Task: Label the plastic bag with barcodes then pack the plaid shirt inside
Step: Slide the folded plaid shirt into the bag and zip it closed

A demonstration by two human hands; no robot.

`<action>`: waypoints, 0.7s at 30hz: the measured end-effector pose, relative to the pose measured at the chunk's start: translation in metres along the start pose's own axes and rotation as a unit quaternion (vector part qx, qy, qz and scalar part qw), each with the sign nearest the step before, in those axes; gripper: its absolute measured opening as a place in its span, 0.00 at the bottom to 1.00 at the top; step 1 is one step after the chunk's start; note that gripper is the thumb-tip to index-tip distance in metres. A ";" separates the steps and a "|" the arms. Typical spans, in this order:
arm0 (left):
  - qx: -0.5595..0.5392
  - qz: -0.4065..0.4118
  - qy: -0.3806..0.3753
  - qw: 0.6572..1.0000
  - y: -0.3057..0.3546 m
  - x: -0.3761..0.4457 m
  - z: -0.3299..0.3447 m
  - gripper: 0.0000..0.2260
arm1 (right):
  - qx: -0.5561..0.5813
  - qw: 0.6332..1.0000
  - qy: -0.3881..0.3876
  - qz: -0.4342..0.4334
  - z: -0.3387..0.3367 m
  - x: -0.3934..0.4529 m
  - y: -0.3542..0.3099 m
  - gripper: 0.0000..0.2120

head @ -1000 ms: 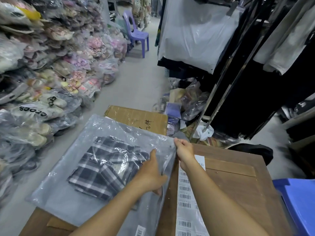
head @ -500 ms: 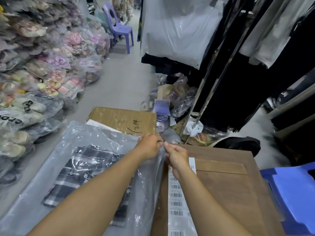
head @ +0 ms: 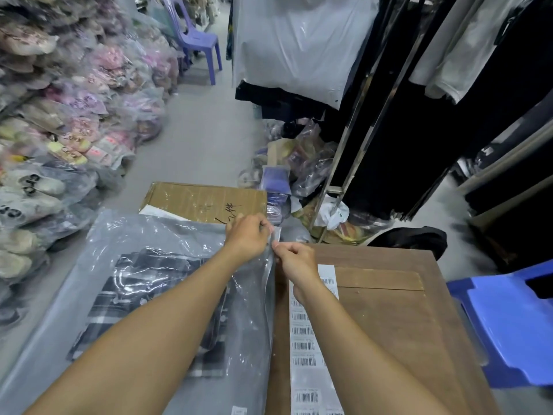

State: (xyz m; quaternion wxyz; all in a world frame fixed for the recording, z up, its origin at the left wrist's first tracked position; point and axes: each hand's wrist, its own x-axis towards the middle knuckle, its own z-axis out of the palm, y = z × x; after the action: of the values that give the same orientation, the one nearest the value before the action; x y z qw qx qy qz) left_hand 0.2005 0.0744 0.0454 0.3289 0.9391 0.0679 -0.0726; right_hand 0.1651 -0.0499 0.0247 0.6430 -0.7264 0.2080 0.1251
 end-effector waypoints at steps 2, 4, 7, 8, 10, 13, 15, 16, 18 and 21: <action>0.004 -0.002 0.000 1.000 0.002 0.000 0.000 0.09 | -0.011 1.000 -0.005 0.001 -0.002 -0.005 0.002 0.09; 0.008 -0.005 -0.010 1.000 0.004 0.000 0.001 0.09 | -0.024 1.000 -0.004 0.014 -0.004 -0.008 0.007 0.10; 0.021 -0.006 -0.013 1.000 0.007 0.002 0.007 0.10 | -0.044 0.998 -0.010 0.044 -0.009 -0.016 0.013 0.10; 0.027 -0.009 -0.010 1.000 0.007 0.003 0.010 0.10 | -0.046 0.997 -0.020 0.055 -0.011 -0.018 0.014 0.10; 0.040 -0.020 -0.006 0.999 0.007 0.006 0.014 0.11 | -0.042 0.995 -0.046 0.075 -0.017 -0.026 0.016 0.10; 0.056 -0.029 0.006 0.998 0.009 0.010 0.020 0.11 | -0.037 0.992 -0.075 0.097 -0.025 -0.037 0.018 0.10; 0.060 -0.036 0.014 0.997 0.011 0.012 0.022 0.12 | -0.035 0.989 -0.090 0.113 -0.029 -0.042 0.020 0.10; 0.061 -0.039 0.017 0.997 0.012 0.013 0.023 0.12 | -0.037 0.988 -0.097 0.119 -0.031 -0.046 0.021 0.10; 0.058 -0.043 0.026 0.997 0.014 0.014 0.023 0.11 | -0.048 0.985 -0.111 0.125 -0.034 -0.050 0.028 0.08; 0.048 -0.055 0.038 0.997 0.016 0.018 0.020 0.13 | -0.068 0.978 -0.138 0.138 -0.043 -0.058 0.035 0.05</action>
State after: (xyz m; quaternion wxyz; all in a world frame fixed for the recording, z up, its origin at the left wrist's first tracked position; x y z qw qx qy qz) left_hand 0.2190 0.0511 0.0367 0.2763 0.9507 0.1282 -0.0583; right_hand 0.0942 -0.0869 0.0258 0.5909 -0.7088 0.2062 0.3254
